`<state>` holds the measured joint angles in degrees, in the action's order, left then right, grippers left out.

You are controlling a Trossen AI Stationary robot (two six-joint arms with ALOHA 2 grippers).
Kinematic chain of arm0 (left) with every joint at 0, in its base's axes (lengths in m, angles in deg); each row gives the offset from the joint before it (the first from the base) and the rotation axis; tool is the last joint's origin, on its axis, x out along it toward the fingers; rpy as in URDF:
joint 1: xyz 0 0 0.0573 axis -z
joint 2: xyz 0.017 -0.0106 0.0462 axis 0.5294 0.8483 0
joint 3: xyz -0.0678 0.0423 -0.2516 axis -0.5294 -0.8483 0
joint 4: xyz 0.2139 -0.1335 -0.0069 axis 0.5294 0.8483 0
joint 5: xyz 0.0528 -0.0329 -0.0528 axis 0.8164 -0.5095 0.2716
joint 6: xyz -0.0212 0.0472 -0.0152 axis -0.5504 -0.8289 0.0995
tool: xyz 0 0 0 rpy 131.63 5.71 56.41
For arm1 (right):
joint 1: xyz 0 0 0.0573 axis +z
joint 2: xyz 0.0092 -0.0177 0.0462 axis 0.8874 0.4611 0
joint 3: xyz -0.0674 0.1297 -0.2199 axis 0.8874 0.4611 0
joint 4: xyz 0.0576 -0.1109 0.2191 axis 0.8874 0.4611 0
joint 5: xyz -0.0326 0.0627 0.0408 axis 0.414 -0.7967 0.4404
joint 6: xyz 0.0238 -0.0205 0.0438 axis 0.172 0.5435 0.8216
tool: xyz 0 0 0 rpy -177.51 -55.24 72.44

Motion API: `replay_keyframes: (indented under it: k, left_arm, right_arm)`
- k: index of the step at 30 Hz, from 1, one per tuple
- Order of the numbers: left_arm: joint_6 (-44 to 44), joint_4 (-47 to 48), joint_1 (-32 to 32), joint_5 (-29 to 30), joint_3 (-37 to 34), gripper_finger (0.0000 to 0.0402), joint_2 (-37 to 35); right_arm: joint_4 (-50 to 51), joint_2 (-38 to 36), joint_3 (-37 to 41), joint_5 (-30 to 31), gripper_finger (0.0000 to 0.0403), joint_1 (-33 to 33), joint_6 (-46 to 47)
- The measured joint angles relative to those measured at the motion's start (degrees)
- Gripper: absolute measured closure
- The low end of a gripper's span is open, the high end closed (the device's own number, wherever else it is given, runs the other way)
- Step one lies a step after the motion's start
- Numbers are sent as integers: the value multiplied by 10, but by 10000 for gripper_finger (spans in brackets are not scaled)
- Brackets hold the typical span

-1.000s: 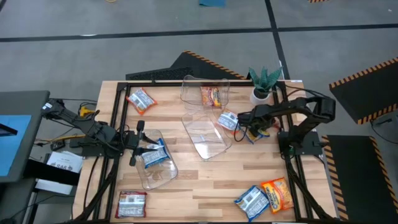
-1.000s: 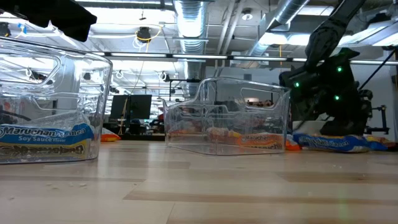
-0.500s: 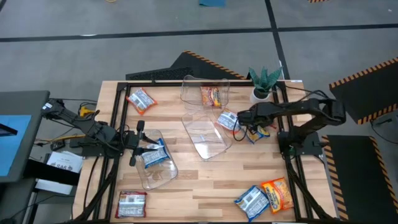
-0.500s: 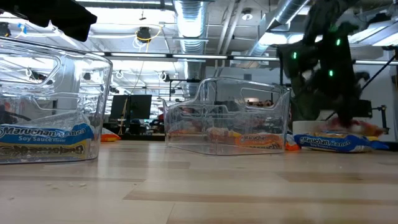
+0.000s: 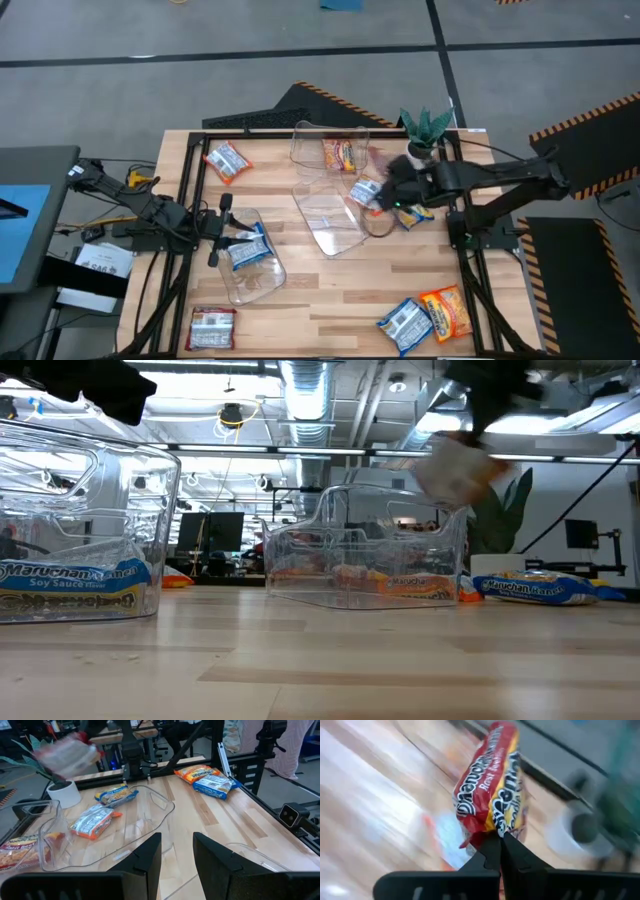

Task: Sort Maruchan noodles
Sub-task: Put the top red noodle pack into the top transparent bin

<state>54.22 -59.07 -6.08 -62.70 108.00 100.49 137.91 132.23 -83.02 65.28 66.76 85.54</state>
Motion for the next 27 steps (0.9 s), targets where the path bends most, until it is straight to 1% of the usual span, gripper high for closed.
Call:
replay_keyframes:
  k: [5, 7, 9, 10, 13, 18, 23, 27]
  left_arm:
    - [-6, -8, 0, 0, 0, 299, 0]
    - [-9, -7, 0, 0, 0, 299, 0]
    - [-9, -7, 0, 0, 0, 299, 0]
    - [-9, -7, 0, 0, 0, 299, 0]
    - [-8, -6, 0, 0, 0, 299, 0]
    - [-1, -2, 0, -1, 0, 299, 0]
    - [-1, -1, 0, 0, 0, 299, 0]
    - [-1, -2, 0, 0, 0, 299, 0]
  right_arm:
    - [-264, 50, -28, 4, 392, -27, -203]
    - [-344, 78, -35, 1, 392, -50, -270]
    - [-418, 105, -44, -21, 392, -79, -319]
    - [-439, 118, -48, -37, 392, -95, -332]
    - [-475, 162, -63, -95, 392, -143, -339]
    - [-473, 234, -71, -145, 392, -201, -328]
    - [-471, 278, -70, -155, 386, -232, -307]
    - [-474, 285, -71, -158, 344, -235, -306]
